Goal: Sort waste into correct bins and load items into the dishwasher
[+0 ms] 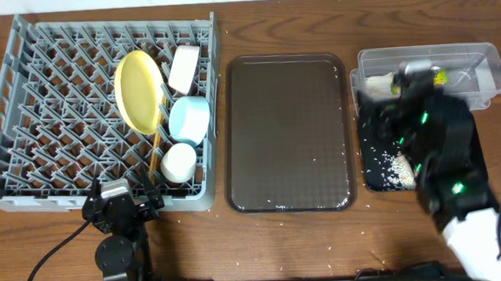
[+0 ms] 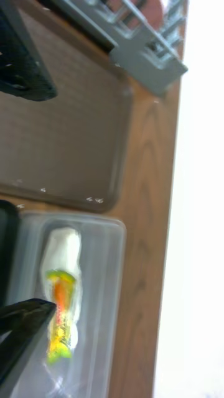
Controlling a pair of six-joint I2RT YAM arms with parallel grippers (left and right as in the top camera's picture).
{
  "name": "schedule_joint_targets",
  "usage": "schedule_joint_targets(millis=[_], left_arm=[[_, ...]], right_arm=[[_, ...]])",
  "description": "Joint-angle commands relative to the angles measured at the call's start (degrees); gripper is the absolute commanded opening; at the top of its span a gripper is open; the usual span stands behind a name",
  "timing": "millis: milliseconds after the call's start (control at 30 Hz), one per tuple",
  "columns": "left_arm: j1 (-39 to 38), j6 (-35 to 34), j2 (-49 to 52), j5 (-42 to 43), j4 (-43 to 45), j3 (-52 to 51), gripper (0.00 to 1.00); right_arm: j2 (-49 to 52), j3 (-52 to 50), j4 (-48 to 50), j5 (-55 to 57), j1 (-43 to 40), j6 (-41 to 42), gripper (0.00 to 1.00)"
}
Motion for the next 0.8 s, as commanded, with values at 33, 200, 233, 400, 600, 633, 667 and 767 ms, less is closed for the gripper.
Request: schedule_joint_targets(millis=[33, 200, 233, 400, 600, 633, 667, 767], left_arm=[[0.28, 0.55, -0.37, -0.11, -1.01, -1.79, 0.89], [0.28, 0.55, -0.37, -0.11, -1.01, -1.79, 0.89], [0.28, 0.55, -0.37, -0.11, -1.01, -1.79, 0.89], [0.28, 0.55, -0.37, -0.11, -1.01, -1.79, 0.89], [0.31, 0.55, -0.37, -0.11, -1.01, -1.79, 0.89], [0.28, 0.55, -0.37, -0.11, -1.01, -1.79, 0.89], [0.28, 0.55, -0.37, -0.11, -1.01, -1.79, 0.89], [0.28, 0.55, -0.37, -0.11, -1.03, -1.79, 0.89]], right_arm=[[-7.61, -14.25, 11.52, 2.60, 2.95, 3.02, 0.99], [-16.59, -28.13, 21.44, 2.43, 4.15, 4.24, 0.99], [-18.21, -29.92, 21.99, 2.40, 4.31, 4.24, 0.99], [-25.42, -36.74, 22.18, 2.43, 5.49, 4.24, 0.99], [-31.78, -41.22, 22.16, 2.45, 7.08, 4.17, 0.99], [-32.79, -41.90, 22.16, 2.45, 7.26, 4.20, 0.99], [-33.81, -42.51, 21.94, 2.54, 7.43, 4.17, 0.99], [-36.46, -42.40, 18.82, 2.67, 8.28, 3.74, 0.99]])
